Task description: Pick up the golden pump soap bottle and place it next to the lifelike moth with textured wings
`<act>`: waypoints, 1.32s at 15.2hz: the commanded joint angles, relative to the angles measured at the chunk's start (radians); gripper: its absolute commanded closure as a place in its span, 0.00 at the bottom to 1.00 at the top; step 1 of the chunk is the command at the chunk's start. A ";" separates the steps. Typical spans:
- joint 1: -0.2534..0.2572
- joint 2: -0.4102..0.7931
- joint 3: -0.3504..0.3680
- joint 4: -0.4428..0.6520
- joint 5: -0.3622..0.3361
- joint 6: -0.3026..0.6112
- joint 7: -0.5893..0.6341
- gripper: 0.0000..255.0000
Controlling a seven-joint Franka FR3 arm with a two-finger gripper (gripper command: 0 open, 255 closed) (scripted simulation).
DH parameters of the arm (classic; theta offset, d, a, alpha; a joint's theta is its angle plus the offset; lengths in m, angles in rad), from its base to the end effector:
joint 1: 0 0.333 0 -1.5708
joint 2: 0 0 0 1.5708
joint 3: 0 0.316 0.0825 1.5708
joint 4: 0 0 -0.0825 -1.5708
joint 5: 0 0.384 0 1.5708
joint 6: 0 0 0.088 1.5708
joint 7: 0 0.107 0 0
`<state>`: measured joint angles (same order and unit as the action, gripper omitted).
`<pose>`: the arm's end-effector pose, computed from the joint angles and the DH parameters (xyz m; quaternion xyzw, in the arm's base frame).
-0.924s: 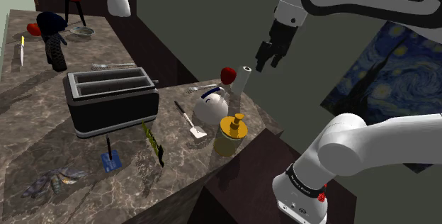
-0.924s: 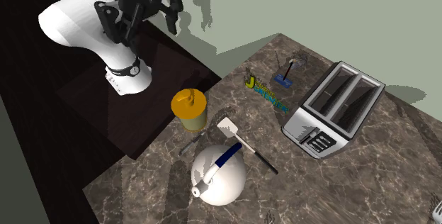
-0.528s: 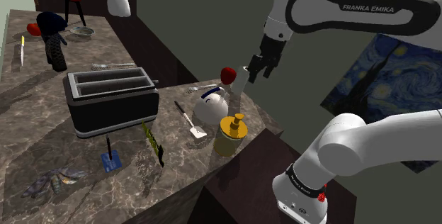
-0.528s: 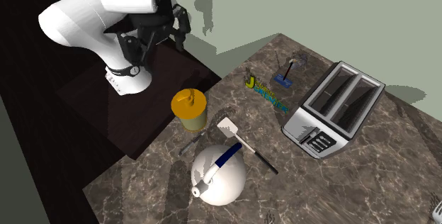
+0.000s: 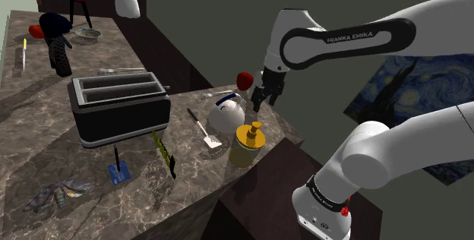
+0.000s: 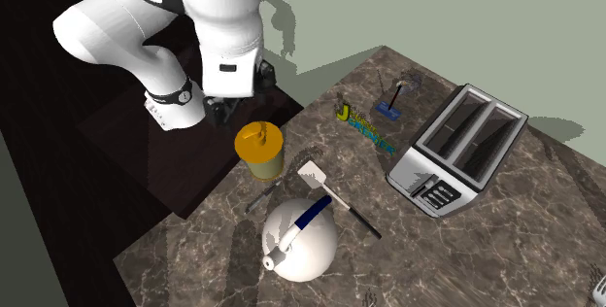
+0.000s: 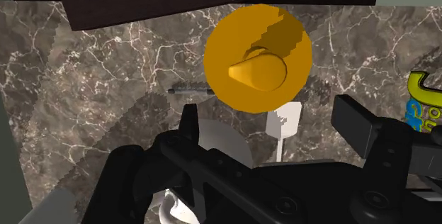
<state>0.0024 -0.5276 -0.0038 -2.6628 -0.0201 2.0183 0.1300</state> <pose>0.3557 -0.0016 0.3953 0.9964 -0.0604 -0.0578 0.0116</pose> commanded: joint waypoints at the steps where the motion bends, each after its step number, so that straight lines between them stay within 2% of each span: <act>1: 0.004 0.054 0.000 -0.035 0.007 0.073 0.001 0.00; 4: 0.010 0.140 0.001 -0.064 0.017 0.164 0.002 0.00; 11: 0.010 0.207 0.001 -0.118 0.017 0.285 0.002 0.00; 19: 0.010 0.213 0.001 -0.121 0.017 0.295 0.002 0.00; 20: 0.010 0.213 0.001 -0.121 0.017 0.295 0.002 1.00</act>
<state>0.0129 -0.3146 -0.0029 -2.7841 -0.0030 2.3134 0.1320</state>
